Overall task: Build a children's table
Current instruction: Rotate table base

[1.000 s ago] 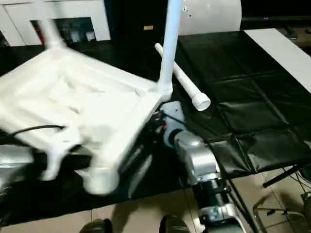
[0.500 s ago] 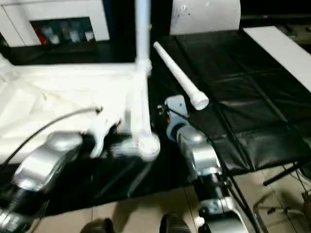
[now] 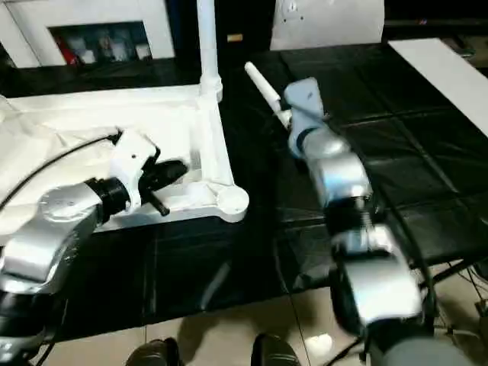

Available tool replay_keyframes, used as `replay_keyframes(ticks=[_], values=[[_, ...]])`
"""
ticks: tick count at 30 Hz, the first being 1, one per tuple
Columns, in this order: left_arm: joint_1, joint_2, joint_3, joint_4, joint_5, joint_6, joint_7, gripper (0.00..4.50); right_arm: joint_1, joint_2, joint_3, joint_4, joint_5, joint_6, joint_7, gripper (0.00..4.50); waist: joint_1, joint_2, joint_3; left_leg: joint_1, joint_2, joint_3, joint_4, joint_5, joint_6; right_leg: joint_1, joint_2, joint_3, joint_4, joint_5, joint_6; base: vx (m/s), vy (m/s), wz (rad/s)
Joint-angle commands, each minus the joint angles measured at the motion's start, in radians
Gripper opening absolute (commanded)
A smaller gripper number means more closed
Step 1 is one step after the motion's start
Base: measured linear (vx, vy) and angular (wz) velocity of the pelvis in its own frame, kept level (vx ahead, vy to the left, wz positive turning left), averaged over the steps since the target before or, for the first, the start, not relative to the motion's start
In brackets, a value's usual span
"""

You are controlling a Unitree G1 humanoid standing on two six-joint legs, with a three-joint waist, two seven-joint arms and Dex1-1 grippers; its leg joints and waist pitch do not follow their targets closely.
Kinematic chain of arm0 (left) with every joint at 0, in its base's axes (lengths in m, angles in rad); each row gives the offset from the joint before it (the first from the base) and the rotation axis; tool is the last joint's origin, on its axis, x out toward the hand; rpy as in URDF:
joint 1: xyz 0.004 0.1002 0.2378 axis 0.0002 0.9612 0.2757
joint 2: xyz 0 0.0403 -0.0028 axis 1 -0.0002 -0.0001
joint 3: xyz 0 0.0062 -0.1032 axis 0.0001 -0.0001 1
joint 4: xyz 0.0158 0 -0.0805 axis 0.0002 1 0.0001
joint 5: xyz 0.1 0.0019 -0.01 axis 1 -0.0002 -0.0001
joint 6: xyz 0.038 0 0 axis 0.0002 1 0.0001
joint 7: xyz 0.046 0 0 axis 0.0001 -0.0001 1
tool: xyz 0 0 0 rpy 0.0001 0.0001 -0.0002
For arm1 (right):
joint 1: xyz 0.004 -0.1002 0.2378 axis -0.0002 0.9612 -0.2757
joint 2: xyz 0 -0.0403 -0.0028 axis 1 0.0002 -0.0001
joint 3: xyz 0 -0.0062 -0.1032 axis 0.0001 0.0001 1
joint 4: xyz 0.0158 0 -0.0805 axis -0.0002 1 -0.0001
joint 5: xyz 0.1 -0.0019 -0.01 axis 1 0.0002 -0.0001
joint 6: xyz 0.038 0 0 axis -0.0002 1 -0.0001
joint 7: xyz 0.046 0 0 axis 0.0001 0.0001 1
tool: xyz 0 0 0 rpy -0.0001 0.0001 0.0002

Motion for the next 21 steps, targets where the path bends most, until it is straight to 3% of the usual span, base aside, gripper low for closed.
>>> replay_keyframes(ticks=[1, 2, 4, 6, 7, 8, 10, 11, 17, 21], values=[[0.030, 0.015, 0.017, -0.087, -0.027, 0.065, -0.005, 0.77, -0.041, -0.011, 0.005, 0.110, -0.016, -0.043, 0.030, 4.50, 0.003, -0.003, -0.052, 0.004, -0.001, 0.007, -0.048, -0.105, 0.077, 0.074, -0.047, 0.036, -0.050, 0.015, -0.261, 0.000, 0.000, 0.00], [0.038, 0.019, 0.021, -0.112, -0.035, 0.082, -0.004, 0.81, -0.060, -0.012, 0.004, 0.143, -0.024, -0.056, 0.033, 4.50, 0.001, 0.000, -0.043, 0.004, 0.000, 0.008, -0.048, -0.113, 0.085, 0.070, -0.047, 0.037, -0.052, -0.004, -0.266, 0.000, 0.000, 0.00], [0.068, 0.037, 0.023, -0.194, -0.063, 0.138, -0.014, 0.95, -0.095, -0.016, 0.008, 0.213, -0.043, -0.078, 0.042, 4.50, 0.000, -0.008, -0.027, 0.001, 0.003, 0.007, -0.052, -0.132, 0.082, 0.066, -0.052, 0.036, -0.054, -0.055, -0.268, 0.000, 0.000, 0.00], [0.109, 0.070, 0.021, -0.302, -0.083, 0.198, -0.018, 1.08, -0.134, -0.025, 0.021, 0.304, -0.065, -0.115, 0.038, 4.50, 0.003, -0.009, -0.023, 0.002, 0.006, 0.008, -0.049, -0.093, 0.088, 0.064, -0.053, 0.038, -0.045, -0.017, -0.278, 0.000, 0.000, 0.00], [0.114, 0.073, 0.021, -0.312, -0.084, 0.203, -0.018, 1.16, -0.137, -0.026, 0.022, 0.311, -0.068, -0.119, 0.035, 4.50, 0.005, -0.005, -0.015, 0.000, 0.005, 0.009, -0.047, -0.066, 0.101, 0.060, -0.049, 0.039, -0.043, 0.026, -0.290, 0.000, 0.000, 0.00], [0.125, 0.081, 0.024, -0.340, -0.092, 0.218, -0.018, 1.21, -0.147, -0.028, 0.025, 0.336, -0.074, -0.132, 0.030, 4.50, 0.007, -0.008, -0.006, 0.001, 0.008, 0.011, -0.047, -0.057, 0.112, 0.056, -0.047, 0.039, -0.042, 0.044, -0.295, 0.000, 0.000, 0.00], [0.138, 0.096, 0.028, -0.375, -0.105, 0.247, -0.020, 1.28, -0.163, -0.031, 0.033, 0.377, -0.085, -0.150, 0.031, 4.50, 0.007, -0.015, -0.001, -0.002, 0.007, 0.012, -0.045, -0.029, 0.127, 0.059, -0.047, 0.038, -0.037, 0.074, -0.303, 0.000, 0.000, 0.00], [0.141, 0.101, 0.030, -0.387, -0.109, 0.258, -0.020, 1.28, -0.170, -0.033, 0.039, 0.395, -0.093, -0.158, 0.030, 4.50, 0.008, -0.010, 0.006, -0.003, 0.007, 0.010, -0.047, -0.027, 0.129, 0.058, -0.049, 0.037, -0.037, 0.068, -0.307, 0.000, 0.000, 0.00], [0.139, 0.118, 0.031, -0.425, -0.113, 0.307, 0.005, 1.28, -0.205, -0.045, 0.037, 0.458, -0.117, -0.155, 0.037, 4.50, 0.008, -0.018, 0.016, 0.002, 0.009, 0.013, -0.048, -0.057, 0.110, 0.060, -0.053, 0.041, -0.037, 0.032, -0.311, 0.000, 0.000, 0.00], [0.130, 0.138, 0.023, -0.436, -0.142, 0.336, -0.010, 1.28, -0.248, -0.070, 0.058, 0.491, -0.149, -0.051, 0.083, 4.50, 0.008, -0.017, 0.015, 0.001, 0.007, 0.013, -0.046, -0.044, 0.108, 0.063, -0.051, 0.041, -0.035, 0.050, -0.321, 0.000, 0.000, 0.00]])
